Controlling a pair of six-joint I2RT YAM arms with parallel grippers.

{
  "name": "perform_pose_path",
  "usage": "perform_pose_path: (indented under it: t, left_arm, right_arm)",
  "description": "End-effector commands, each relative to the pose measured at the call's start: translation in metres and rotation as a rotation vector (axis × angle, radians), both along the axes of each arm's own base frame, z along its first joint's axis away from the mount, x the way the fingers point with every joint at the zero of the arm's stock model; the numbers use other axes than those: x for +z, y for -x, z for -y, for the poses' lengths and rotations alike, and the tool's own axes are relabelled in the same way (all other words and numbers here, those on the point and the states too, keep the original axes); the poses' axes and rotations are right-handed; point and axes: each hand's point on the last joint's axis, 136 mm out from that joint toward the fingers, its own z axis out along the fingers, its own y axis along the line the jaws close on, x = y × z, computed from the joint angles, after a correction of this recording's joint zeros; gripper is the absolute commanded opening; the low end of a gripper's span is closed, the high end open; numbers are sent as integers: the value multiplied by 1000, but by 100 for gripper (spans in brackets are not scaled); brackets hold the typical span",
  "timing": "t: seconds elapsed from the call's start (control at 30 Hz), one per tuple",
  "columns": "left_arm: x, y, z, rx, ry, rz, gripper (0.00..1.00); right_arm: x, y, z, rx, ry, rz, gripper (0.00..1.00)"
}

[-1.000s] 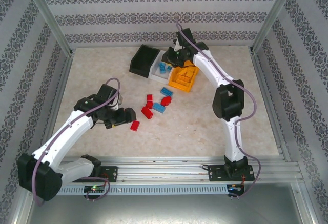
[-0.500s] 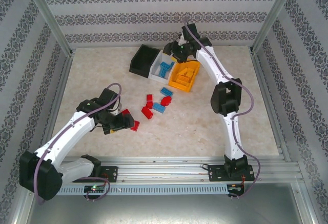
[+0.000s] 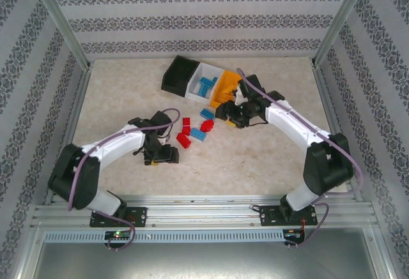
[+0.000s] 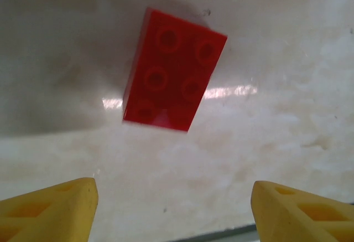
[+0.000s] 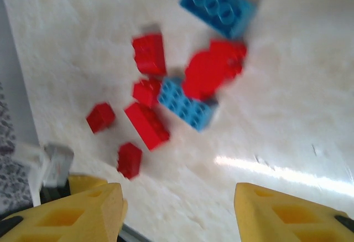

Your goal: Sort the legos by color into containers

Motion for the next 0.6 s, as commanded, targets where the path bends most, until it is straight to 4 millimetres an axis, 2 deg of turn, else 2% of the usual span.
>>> perform_pose_path:
  t: [0.0, 0.2, 0.33, 0.57]
  left_arm:
    - [-2, -23, 3, -56, -39, 69, 72]
    - [-8, -31, -6, -95, -125, 61, 72]
    - [3, -39, -16, -104, -184, 108, 72]
    - [24, -68, -35, -89, -236, 151, 75]
  right_arm:
    - [-1, 15, 7, -16, 2, 28, 56]
    - [-10, 46, 8, 13, 26, 17, 56]
    - [-16, 52, 7, 12, 21, 5, 56]
    - [-20, 53, 7, 11, 37, -5, 56]
